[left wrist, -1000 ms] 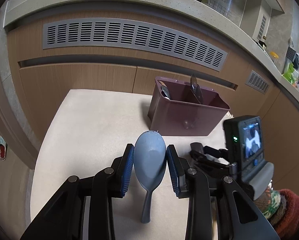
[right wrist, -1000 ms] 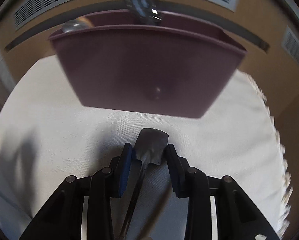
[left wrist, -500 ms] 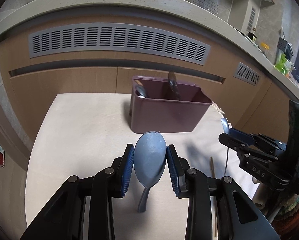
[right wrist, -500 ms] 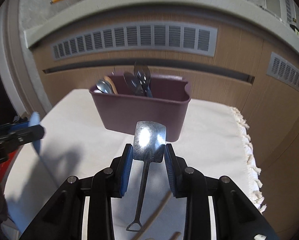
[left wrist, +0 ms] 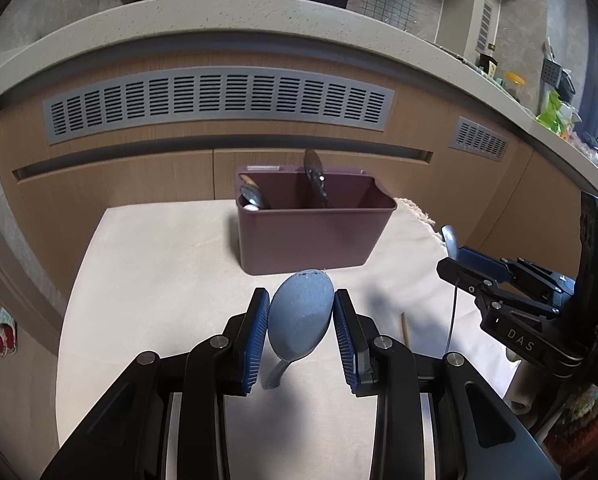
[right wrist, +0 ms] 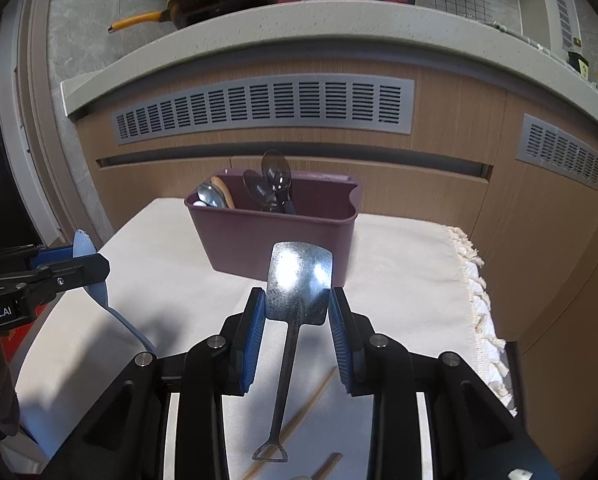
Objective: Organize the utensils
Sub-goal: 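Lower both utensils into the purple caddy and open both grippers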
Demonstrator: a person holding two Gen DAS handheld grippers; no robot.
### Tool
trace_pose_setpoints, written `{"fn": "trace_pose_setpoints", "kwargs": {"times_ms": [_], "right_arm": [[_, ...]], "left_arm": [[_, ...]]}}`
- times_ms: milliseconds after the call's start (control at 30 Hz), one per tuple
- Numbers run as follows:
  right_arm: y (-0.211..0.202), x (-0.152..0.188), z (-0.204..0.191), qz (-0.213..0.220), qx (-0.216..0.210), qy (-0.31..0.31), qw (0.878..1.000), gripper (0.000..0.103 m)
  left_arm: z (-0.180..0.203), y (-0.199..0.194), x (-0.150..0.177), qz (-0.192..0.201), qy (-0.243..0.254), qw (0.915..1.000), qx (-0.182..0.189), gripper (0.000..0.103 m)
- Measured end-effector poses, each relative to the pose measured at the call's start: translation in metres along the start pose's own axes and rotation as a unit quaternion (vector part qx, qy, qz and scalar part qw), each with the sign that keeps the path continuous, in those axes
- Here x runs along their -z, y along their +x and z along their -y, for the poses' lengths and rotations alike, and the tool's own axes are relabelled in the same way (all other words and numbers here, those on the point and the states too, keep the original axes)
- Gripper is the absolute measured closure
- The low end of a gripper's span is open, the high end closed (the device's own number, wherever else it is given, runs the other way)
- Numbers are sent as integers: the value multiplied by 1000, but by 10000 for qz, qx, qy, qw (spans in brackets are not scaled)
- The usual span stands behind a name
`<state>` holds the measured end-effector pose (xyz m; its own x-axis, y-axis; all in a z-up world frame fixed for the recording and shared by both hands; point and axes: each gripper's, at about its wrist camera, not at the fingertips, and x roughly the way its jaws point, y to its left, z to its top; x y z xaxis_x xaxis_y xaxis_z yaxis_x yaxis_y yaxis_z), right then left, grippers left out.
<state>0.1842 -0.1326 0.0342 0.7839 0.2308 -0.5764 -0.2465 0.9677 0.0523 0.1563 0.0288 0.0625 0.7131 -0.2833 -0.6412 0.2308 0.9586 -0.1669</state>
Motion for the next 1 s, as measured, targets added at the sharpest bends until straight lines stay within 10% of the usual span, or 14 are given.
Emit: {"fn": "trace_pose_setpoints", "kwargs": {"times_ms": [233, 567, 1000], "right_arm": [[-25, -21, 8, 461, 21, 11, 9989, 74], [-110, -140, 21, 2420, 200, -272, 9697, 74], [-5, -148, 16, 1864, 372, -433, 9808, 74]], "left_arm": [[14, -32, -47, 528, 207, 9983, 168, 69], [15, -70, -161, 1456, 176, 9862, 766, 69], [-19, 26, -159, 741, -141, 9937, 824, 69]]}}
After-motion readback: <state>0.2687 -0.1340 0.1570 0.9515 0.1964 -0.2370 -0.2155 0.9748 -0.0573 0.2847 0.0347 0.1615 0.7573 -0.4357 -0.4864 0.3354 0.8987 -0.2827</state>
